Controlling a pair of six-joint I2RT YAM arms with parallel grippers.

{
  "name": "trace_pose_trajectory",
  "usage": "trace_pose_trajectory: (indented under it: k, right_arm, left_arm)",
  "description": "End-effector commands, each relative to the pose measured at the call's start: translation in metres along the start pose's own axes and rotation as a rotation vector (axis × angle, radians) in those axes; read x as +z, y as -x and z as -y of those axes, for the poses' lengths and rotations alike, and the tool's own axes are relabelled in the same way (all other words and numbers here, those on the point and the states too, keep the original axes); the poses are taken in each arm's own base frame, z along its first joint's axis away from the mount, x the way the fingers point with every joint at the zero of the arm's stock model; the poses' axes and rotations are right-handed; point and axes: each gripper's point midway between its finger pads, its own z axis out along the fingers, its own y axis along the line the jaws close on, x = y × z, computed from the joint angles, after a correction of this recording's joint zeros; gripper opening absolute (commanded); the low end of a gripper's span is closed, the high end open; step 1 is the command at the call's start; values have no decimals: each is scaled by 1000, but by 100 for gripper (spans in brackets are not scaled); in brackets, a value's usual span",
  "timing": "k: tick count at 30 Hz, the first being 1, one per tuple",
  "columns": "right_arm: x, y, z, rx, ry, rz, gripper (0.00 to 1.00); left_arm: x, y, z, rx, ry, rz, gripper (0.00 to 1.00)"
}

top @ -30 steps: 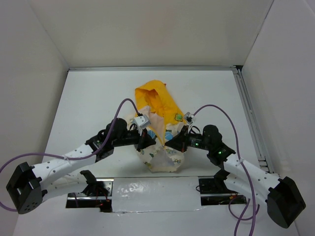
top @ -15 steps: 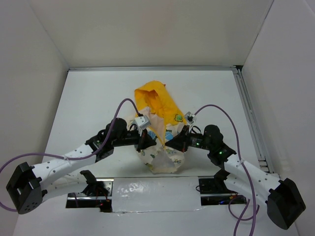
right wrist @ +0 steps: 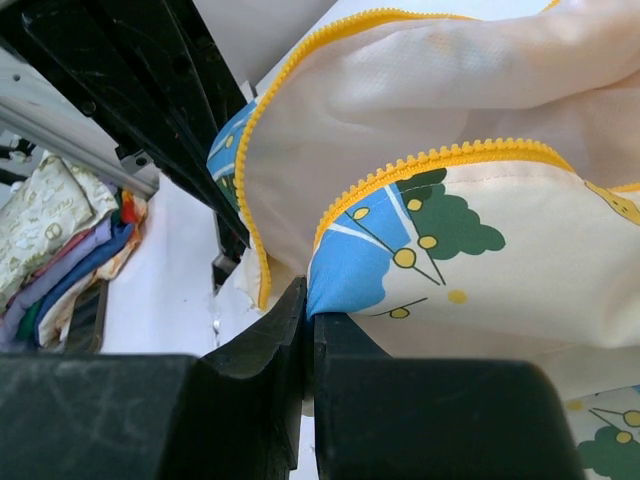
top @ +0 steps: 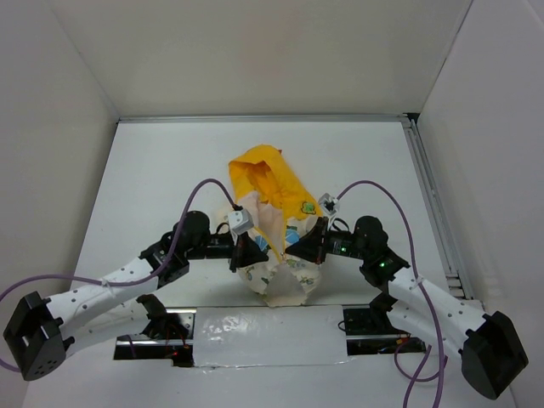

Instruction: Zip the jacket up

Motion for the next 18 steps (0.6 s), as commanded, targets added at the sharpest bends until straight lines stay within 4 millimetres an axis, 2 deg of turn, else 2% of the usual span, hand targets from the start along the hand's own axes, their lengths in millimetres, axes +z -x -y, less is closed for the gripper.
trace_pose_trajectory:
  k: [1,6,18]
  right_arm:
    - [0,19,-21,-81,88,41,0]
    - [-3,11,-23,-81,108,24,0]
    - [-8,9,-25,-87,103,21,0]
  left_arm:
    - [-1,26,13,101,-66,89,0]
    - [3,31,-5,63,33,88,0]
    - [6,36,-12,61,64,90,0]
